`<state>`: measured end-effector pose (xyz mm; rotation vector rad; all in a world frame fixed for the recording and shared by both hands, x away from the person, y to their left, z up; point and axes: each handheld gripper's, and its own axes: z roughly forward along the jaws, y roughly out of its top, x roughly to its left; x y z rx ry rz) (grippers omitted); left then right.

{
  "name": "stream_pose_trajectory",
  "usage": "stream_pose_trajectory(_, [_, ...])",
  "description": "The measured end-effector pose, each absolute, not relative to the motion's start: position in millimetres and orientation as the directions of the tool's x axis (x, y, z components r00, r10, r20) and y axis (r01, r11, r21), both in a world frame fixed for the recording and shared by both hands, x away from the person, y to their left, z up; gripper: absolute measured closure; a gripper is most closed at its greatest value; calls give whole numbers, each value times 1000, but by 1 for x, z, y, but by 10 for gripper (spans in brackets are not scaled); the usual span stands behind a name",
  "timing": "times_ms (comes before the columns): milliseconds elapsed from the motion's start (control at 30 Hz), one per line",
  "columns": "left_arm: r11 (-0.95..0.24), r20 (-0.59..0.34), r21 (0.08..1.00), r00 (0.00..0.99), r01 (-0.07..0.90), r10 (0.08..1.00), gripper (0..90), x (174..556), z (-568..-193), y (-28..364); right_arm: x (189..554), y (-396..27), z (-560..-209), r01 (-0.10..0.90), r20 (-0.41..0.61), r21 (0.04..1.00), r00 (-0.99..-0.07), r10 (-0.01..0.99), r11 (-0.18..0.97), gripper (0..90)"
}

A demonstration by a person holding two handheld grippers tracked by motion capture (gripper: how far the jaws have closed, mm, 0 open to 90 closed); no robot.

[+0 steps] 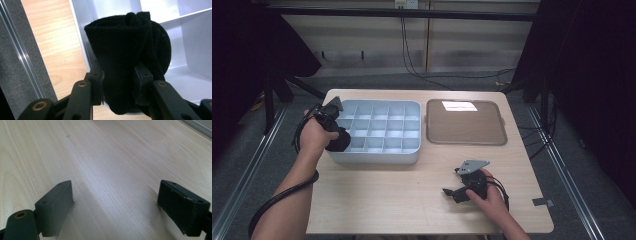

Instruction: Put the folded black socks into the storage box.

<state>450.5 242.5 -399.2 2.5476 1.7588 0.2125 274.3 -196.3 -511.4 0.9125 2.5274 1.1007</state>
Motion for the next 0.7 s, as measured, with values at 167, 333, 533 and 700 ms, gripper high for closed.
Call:
stream_pose_trajectory(167, [-350,96,117,340,929,935,602,450,-395,243,274,-196,-511,451,30,724,-777,629,522,126])
stream_pose_trajectory(333, [-337,97,126,327,933,940,545,450,-392,246,274,-196,-511,449,29,725,-778,628,523,126])
stream_pose_trajectory(533, [-319,87,139,310,937,947,510,450,-387,250,274,-196,-511,449,28,725,-777,628,522,126])
stream_pose_trajectory(700, [-315,87,151,305,937,948,498,451,-379,252,274,-196,-511,452,31,724,-777,629,522,126])
